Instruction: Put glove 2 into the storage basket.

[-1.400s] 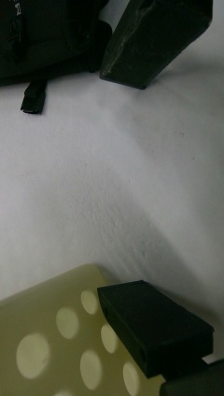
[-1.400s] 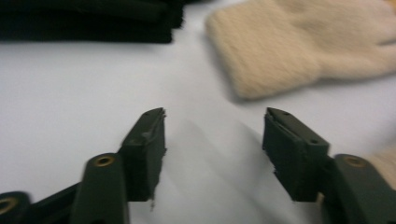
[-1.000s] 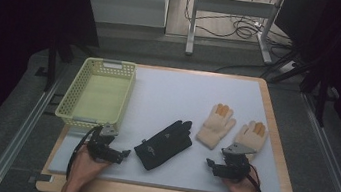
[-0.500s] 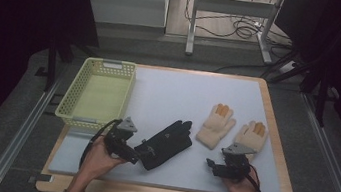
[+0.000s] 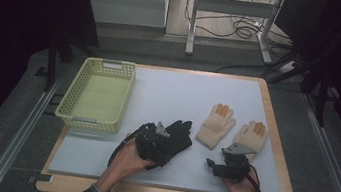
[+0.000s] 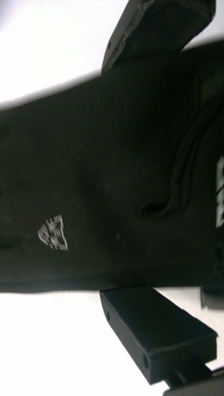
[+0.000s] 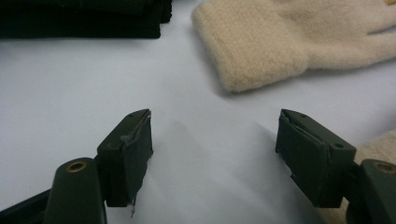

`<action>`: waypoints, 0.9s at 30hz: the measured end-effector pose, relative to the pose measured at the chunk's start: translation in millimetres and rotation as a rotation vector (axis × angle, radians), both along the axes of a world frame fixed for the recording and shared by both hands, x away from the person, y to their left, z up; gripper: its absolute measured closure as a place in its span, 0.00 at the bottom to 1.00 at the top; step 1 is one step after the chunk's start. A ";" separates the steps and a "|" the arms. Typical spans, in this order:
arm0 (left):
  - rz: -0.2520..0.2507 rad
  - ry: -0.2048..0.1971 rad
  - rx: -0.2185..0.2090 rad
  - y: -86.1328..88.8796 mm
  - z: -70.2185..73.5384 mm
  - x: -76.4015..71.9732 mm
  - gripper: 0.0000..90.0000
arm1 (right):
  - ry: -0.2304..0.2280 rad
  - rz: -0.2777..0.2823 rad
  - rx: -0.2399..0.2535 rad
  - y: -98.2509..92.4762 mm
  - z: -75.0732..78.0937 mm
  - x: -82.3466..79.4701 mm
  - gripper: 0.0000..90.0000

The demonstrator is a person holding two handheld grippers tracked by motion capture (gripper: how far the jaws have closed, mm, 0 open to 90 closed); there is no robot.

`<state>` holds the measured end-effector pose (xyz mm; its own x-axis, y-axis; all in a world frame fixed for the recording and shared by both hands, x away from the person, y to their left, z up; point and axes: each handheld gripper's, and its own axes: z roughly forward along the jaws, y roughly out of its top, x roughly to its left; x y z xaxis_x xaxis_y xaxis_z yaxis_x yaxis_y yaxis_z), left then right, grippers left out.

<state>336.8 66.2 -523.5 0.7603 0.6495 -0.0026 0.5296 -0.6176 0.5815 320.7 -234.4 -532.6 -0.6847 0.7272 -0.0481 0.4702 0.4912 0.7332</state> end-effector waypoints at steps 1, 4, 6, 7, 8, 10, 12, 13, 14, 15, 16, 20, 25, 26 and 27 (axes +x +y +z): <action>0.005 0.005 0.004 0.6 -1.9 2.4 0.00 | 0.000 0.000 0.000 0.0 0.0 0.0 0.30; 0.004 0.037 -0.009 5.3 -7.6 8.9 0.00 | 0.000 0.000 0.000 0.1 0.0 0.0 0.29; -0.001 0.053 -0.027 6.5 -9.6 9.3 0.00 | 0.000 0.000 -0.001 0.1 -0.1 0.0 0.29; -0.004 0.056 -0.024 5.7 -9.4 8.1 0.00 | 0.000 0.000 0.000 0.1 -0.1 0.0 0.29; -0.007 0.056 -0.020 4.7 -8.6 6.8 0.00 | 0.000 0.000 0.000 0.1 -0.1 0.0 0.29; -0.021 0.061 -0.015 4.3 -5.9 5.0 0.06 | 0.001 0.000 0.000 0.0 -0.1 0.0 0.29; -0.024 0.065 -0.019 5.2 -2.7 4.4 0.23 | 0.000 0.000 -0.001 0.1 -0.1 0.0 0.29; -0.025 0.064 -0.024 5.6 -0.7 3.6 0.23 | 0.000 0.000 -0.001 0.1 -0.1 0.0 0.29; -0.023 0.067 -0.025 5.7 0.8 3.3 0.30 | 0.000 0.000 -0.001 0.1 -0.1 0.0 0.29; -0.019 0.067 -0.023 6.1 1.9 3.4 0.36 | 0.001 0.000 -0.001 0.1 -0.1 0.0 0.29; -0.016 0.065 -0.027 6.9 3.1 3.6 0.43 | 0.001 0.000 -0.001 0.1 -0.1 0.0 0.29; 0.008 0.081 -0.061 13.5 5.8 7.8 0.75 | 0.001 0.000 -0.001 0.1 -0.1 0.0 0.29; 0.057 0.045 -0.049 18.1 19.1 11.0 0.78 | 0.001 0.000 0.000 0.0 -0.1 0.1 0.29; 0.075 0.046 -0.065 22.3 27.1 14.2 0.78 | 0.001 0.000 0.000 0.1 -0.1 0.0 0.29; 0.075 0.046 -0.065 22.3 27.1 14.2 0.78 | 0.001 0.000 0.000 0.1 -0.1 0.0 0.29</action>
<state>351.0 88.5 -496.4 0.7076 0.7021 -0.0799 0.5999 -0.5372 0.5929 320.6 -234.3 -532.6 -0.6849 0.7271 -0.0474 0.4709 0.4913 0.7327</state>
